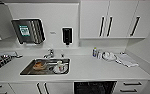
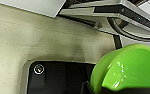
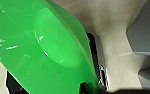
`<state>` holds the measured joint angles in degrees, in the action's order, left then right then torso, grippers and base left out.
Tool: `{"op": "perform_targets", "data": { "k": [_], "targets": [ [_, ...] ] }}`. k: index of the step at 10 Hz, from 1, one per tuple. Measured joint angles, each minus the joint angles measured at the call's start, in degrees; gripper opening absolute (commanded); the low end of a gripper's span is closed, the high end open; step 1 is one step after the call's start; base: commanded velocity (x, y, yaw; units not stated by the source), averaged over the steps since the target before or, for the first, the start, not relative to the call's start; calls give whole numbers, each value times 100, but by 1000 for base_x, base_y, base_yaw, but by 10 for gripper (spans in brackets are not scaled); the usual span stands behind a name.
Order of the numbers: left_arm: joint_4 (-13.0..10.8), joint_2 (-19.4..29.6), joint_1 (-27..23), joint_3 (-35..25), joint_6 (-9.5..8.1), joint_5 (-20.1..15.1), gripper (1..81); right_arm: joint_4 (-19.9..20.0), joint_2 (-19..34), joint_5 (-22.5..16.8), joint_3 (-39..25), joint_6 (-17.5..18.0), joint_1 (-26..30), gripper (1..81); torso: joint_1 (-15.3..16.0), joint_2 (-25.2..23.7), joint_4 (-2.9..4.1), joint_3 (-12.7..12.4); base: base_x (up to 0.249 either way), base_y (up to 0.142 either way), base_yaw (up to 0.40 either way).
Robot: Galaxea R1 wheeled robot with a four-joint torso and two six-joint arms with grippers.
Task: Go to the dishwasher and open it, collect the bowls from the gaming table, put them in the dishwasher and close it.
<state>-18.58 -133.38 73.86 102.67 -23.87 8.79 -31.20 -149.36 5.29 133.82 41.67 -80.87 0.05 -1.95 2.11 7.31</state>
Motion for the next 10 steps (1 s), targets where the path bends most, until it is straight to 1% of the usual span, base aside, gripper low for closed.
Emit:
{"op": "perform_targets", "data": {
  "k": [3, 4, 5, 7, 8, 10],
  "targets": [
    [17, 650, -374, -672, -88, -26, 10, 6, 730, 68, -708, 243, 234, 10, 0, 2, 0, 2, 0, 0, 0],
    [20, 802, -503, -901, -143, -39, 10, 11, 917, 72, -942, 304, 308, 10, 0, 2, 0, 2, 0, 0, 0],
    [22, 898, -663, -1093, -145, -99, 10, 11, 1058, 74, -1146, 343, 372, 10, 0, 2, 0, 6, 0, 0, 0],
    [65, 1053, -1106, -1401, -162, -130, 10, 11, 1218, 79, -1438, 397, 488, 10, 0, 2, 0, 124, 0, 0, 0],
    [119, 1086, -1353, -1526, -171, -201, 10, 11, 1212, 83, -1465, 408, 522, 10, 2, 2, 0, 201, 0, 0, 0],
    [246, 1089, -1902, -1709, -190, -510, 10, 11, 1207, 90, -1469, 413, 549, 10, 5, 7, 0, 358, 0, 0, 0]
  ]
}}
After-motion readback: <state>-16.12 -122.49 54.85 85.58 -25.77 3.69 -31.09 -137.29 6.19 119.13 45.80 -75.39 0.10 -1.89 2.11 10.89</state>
